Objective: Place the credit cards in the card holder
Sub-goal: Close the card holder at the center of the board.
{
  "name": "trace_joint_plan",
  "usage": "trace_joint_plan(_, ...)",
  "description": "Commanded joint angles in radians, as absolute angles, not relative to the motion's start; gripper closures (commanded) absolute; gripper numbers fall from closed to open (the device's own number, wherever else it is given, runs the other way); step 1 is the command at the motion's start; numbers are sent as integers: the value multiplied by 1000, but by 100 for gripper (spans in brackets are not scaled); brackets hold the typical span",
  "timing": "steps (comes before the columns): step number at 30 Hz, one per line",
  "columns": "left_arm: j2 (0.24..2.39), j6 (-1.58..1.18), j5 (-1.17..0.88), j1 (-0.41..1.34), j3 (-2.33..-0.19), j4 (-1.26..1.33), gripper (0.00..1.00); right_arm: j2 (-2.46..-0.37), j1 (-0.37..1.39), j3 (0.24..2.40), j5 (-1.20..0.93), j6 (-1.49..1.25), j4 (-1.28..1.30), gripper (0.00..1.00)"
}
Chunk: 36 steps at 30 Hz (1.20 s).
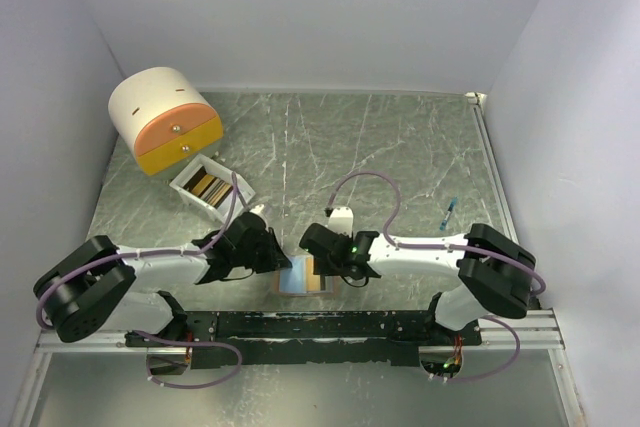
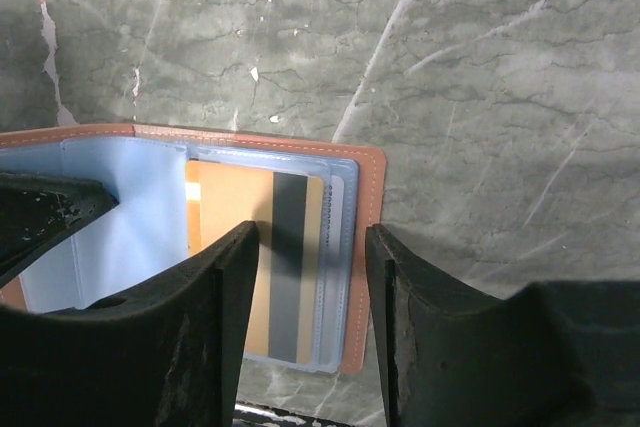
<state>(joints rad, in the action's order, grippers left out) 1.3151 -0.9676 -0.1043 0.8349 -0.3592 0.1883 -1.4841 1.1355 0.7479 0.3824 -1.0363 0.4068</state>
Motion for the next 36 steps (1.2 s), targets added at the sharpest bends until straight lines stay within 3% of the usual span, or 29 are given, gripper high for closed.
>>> trace_joint_plan(1,1309,-939,-2,840,-388,36,87,-1463,1137,718,432,-1047,432,54)
trace_joint_plan(4,1279,-947,20,840,-398,-8,91,-1452,1138,713,431,-1045,426,54)
trace_joint_plan(9,1194,-978,8,840,-386,2,80,-1453,1138,724,431,-1031,421,55)
trace_joint_plan(13,1139,-980,-12,840,-384,9,82,-1428,1140,746,428,-1005,448,55)
trace_joint_plan(15,1128,-976,-38,840,-392,14,75,-1381,1137,750,428,-990,471,55)
trace_joint_plan(17,1132,-972,-68,840,-410,9,62,-1334,1138,749,432,-976,492,54)
trace_joint_plan(20,1139,-968,-116,840,-423,25,56,-1264,1127,739,445,-965,517,52)
trace_joint_plan(30,1099,-1010,-241,840,-416,154,48,-1218,1066,645,364,-951,446,54)
trace_joint_plan(36,1085,-1020,-283,842,-402,232,54,-1213,1059,625,368,-965,431,57)
